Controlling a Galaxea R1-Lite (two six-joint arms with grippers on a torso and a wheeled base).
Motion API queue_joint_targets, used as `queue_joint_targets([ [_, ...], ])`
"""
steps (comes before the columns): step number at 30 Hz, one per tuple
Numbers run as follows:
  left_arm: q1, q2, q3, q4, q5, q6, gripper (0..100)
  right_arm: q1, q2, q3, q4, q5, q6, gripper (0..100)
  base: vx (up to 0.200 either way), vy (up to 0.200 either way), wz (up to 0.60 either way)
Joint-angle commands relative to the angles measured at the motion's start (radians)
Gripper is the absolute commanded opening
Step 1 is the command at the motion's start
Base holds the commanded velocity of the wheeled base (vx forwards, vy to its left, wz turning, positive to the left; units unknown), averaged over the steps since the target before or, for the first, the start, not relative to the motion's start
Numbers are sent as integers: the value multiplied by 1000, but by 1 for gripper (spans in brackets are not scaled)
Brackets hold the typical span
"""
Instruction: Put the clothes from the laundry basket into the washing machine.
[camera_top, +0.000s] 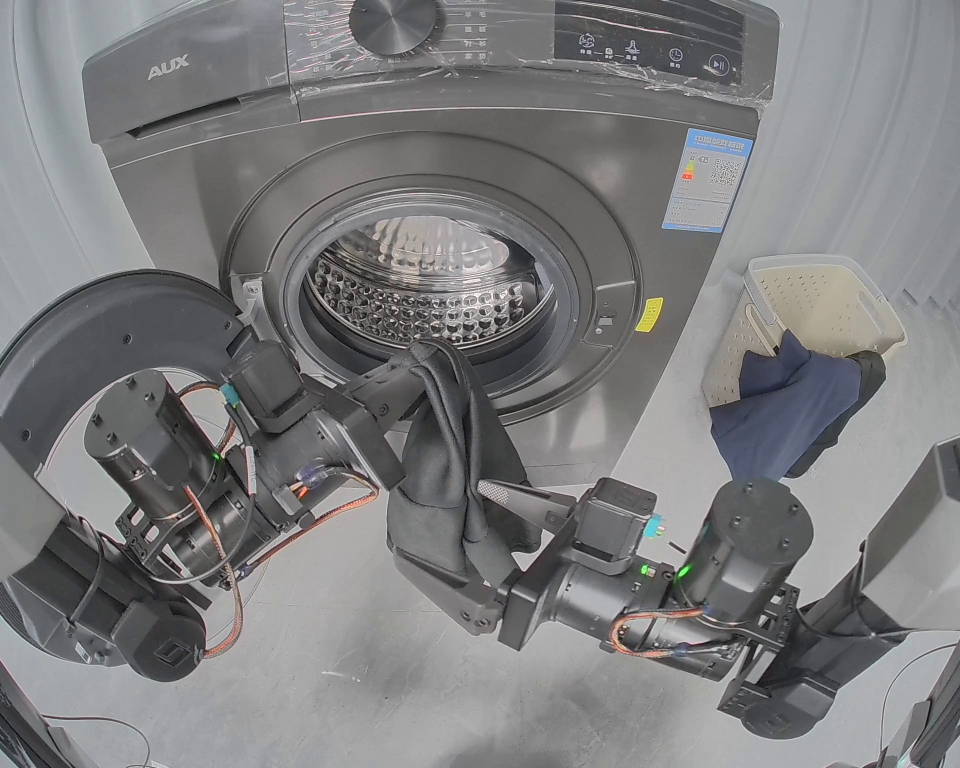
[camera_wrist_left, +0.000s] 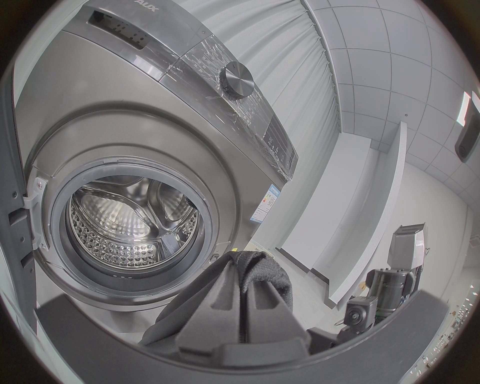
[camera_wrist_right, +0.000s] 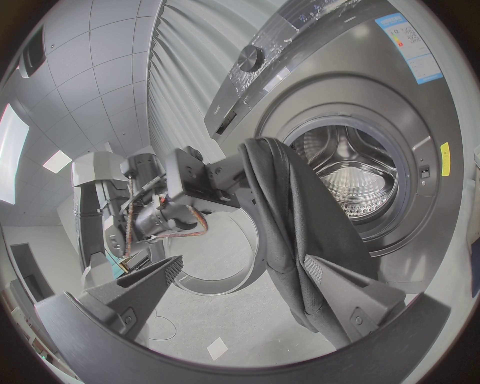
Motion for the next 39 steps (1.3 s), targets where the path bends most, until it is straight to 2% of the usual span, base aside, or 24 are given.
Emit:
queue_joint_targets([
  [1, 0, -5, 3, -2, 9, 1, 0, -15, 94, -66, -1, 2, 0, 100, 0, 0, 0],
  [7, 1, -4, 1, 0, 10, 1, 0, -4, 84, -60, -3, -2, 0, 100, 0, 0, 0],
  [11, 4, 3, -2, 0, 10, -1, 0, 12, 5, 4, 4, -7, 0, 100, 0, 0, 0],
  [14, 4, 10, -1, -2, 10, -1, 0, 52, -59, 75, 7, -8, 6, 100, 0, 0, 0],
  [18, 4, 12, -2, 0, 10, -1, 0, 65, -79, 104, 1, -8, 10, 100, 0, 0, 0],
  [22, 4, 12, -2, 0, 12, -1, 0, 69, -85, 98, 4, -8, 10, 100, 0, 0, 0],
  [26, 3, 7, -1, -2, 10, -1, 0, 45, -56, 61, 14, -7, 9, 100, 0, 0, 0],
  [32, 3, -1, 3, -2, 12, -1, 0, -29, 12, -9, 17, 4, 6, 100, 0, 0, 0],
  [39, 3, -7, 6, -2, 12, -1, 0, -34, 30, -28, 19, 7, 6, 100, 0, 0, 0],
])
